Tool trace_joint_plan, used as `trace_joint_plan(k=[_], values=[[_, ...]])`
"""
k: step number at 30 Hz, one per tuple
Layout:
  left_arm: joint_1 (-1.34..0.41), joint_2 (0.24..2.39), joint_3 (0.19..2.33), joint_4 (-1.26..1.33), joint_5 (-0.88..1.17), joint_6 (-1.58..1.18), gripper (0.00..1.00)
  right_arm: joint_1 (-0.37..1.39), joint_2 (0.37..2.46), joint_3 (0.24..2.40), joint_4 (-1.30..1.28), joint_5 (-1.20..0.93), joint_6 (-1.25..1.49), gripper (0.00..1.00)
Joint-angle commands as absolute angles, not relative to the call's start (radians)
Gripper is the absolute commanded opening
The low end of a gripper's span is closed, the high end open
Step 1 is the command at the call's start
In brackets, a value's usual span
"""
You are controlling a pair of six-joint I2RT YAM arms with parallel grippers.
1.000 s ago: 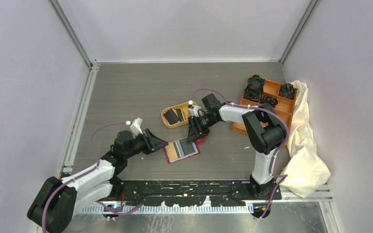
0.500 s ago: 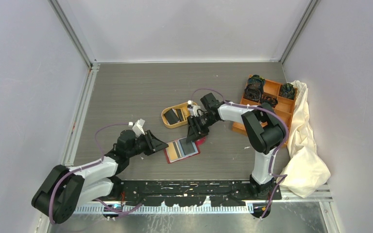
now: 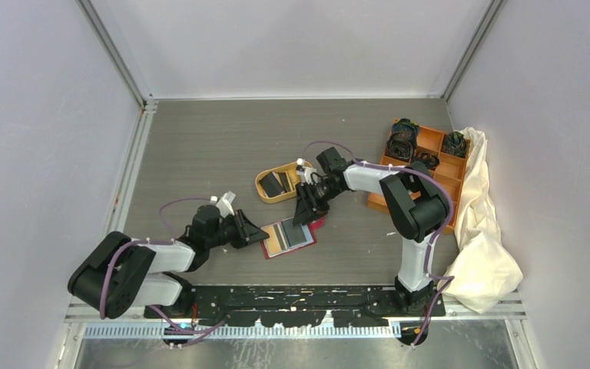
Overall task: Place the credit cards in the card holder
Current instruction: Turn over the card slot in the card holder.
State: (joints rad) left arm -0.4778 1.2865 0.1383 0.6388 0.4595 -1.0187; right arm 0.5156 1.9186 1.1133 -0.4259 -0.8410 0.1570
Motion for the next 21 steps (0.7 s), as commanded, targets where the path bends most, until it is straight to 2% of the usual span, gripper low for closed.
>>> trace_joint_plan(k=[1, 8, 21], values=[[-0.481, 1.335, 0.163, 0.768, 0.492, -1.025, 0.19, 0.522, 1.900, 1.112, -0.357, -0.946, 0.207, 0.50], [-0.482, 1.414, 0.163, 0.835, 0.502, -1.035, 0.17, 0.522, 1.891, 1.101, -0.304, -1.037, 0.255, 0.48], [-0.481, 1.548, 0.169, 0.993, 0.548, -1.086, 0.19, 0.530, 1.914, 1.052, -0.096, -1.186, 0.437, 0.49]])
